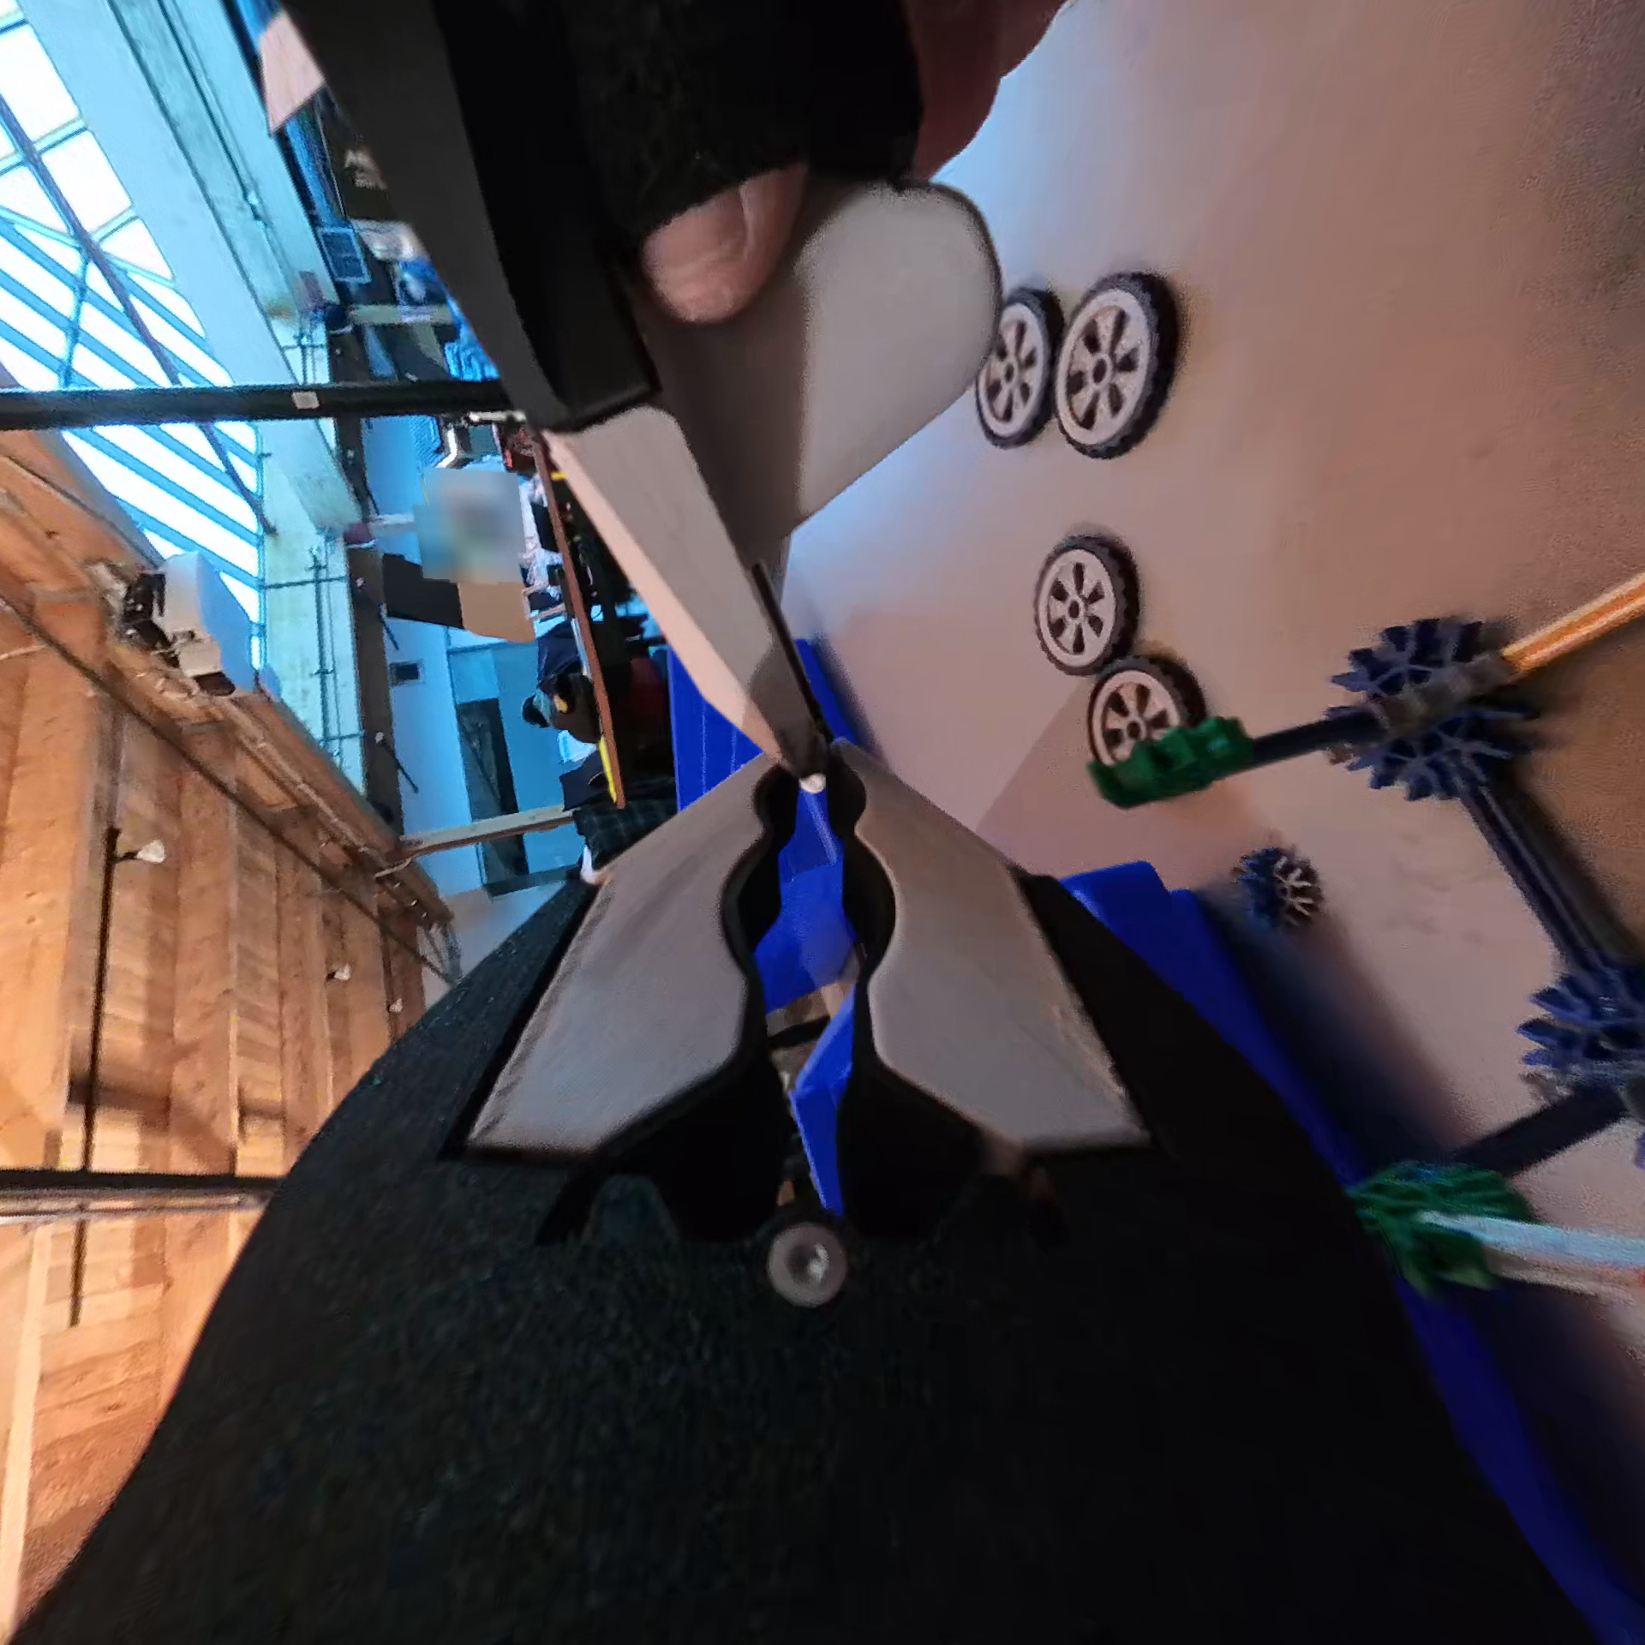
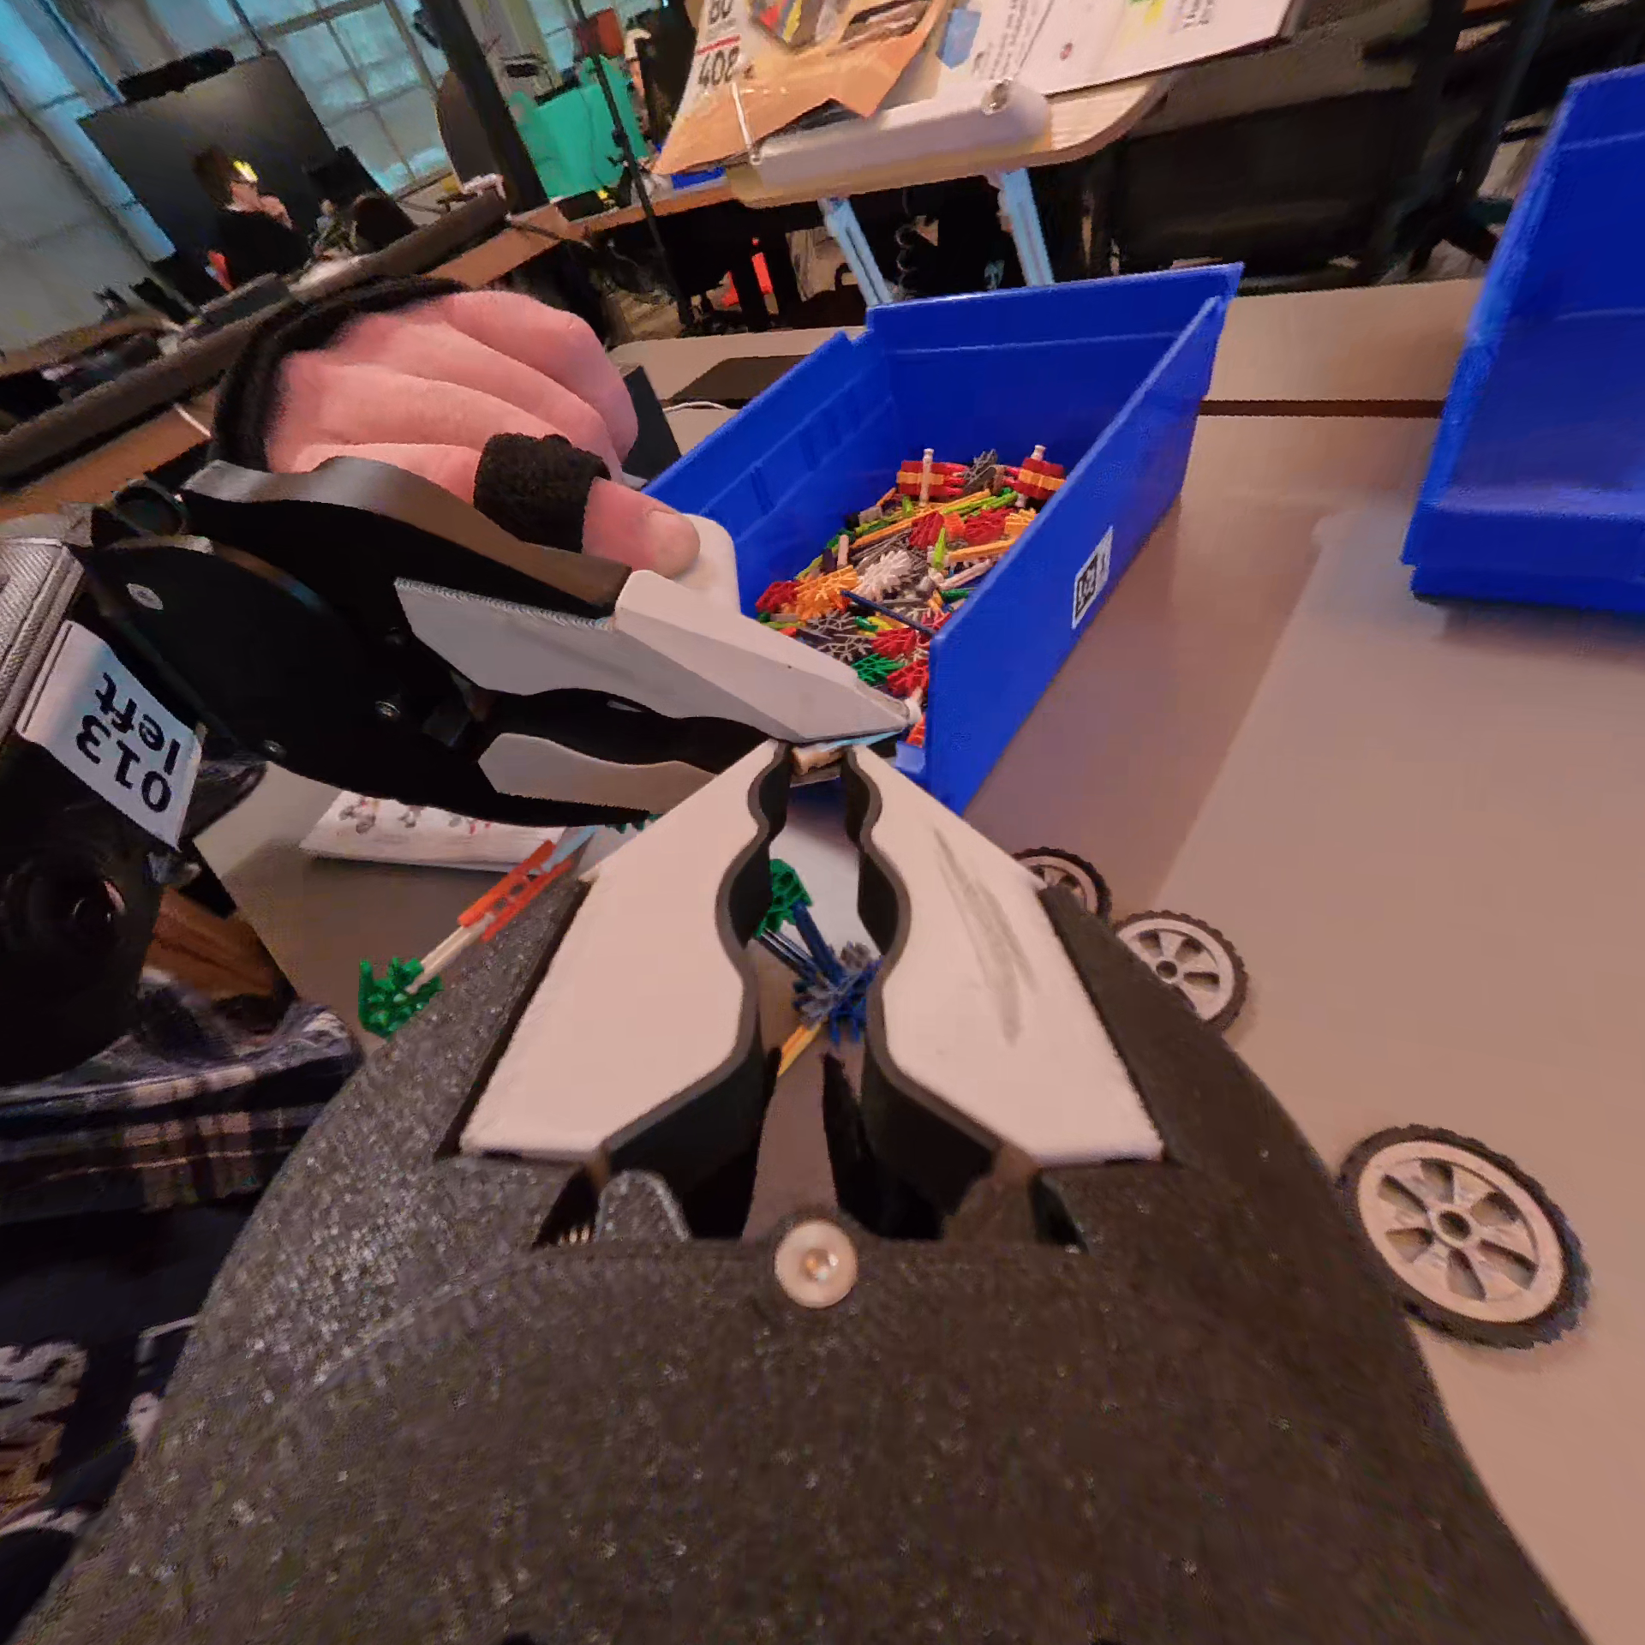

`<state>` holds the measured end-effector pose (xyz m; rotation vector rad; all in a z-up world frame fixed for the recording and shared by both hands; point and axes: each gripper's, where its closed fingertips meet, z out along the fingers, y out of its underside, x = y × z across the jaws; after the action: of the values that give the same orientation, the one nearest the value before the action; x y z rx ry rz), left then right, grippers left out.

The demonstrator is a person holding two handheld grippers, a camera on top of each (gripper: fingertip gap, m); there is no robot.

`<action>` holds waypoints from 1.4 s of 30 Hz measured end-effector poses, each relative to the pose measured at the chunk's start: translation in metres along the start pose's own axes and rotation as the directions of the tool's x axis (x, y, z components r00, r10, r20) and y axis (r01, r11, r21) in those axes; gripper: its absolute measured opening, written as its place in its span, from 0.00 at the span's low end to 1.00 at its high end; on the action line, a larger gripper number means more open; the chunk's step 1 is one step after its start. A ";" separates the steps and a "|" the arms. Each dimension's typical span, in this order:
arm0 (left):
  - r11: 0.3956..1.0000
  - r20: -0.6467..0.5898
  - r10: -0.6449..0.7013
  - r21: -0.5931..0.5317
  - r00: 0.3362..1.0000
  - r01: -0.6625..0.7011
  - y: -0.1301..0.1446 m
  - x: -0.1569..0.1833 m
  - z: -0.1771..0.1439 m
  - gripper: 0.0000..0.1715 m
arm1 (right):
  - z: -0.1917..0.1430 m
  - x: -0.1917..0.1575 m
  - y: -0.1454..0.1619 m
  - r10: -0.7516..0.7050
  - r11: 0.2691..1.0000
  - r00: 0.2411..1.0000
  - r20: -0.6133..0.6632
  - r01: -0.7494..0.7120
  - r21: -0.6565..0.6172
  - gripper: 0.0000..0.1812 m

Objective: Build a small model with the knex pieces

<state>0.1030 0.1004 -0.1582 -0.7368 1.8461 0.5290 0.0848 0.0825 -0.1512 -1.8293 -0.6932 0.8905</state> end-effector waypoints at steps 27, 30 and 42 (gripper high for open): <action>0.984 0.033 -0.142 0.117 0.989 0.137 -0.044 -0.012 -0.058 0.03 | -0.042 -0.059 -0.004 -0.084 0.992 0.995 -0.062 0.089 0.087 0.03; 0.977 -0.009 -0.168 0.129 0.986 0.168 -0.031 -0.008 -0.059 0.09 | -0.037 -0.058 -0.004 -0.098 0.992 0.993 -0.071 0.103 0.068 0.03; 0.845 -0.539 -0.435 0.032 0.721 0.534 -0.006 0.058 -0.041 0.20 | -0.031 -0.046 0.040 -0.106 0.993 0.985 -0.134 0.098 -0.068 0.03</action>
<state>0.0636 0.0553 -0.1968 -1.2782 2.0293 -0.2200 0.0867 0.0162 -0.1666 -1.8720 -0.7265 0.6757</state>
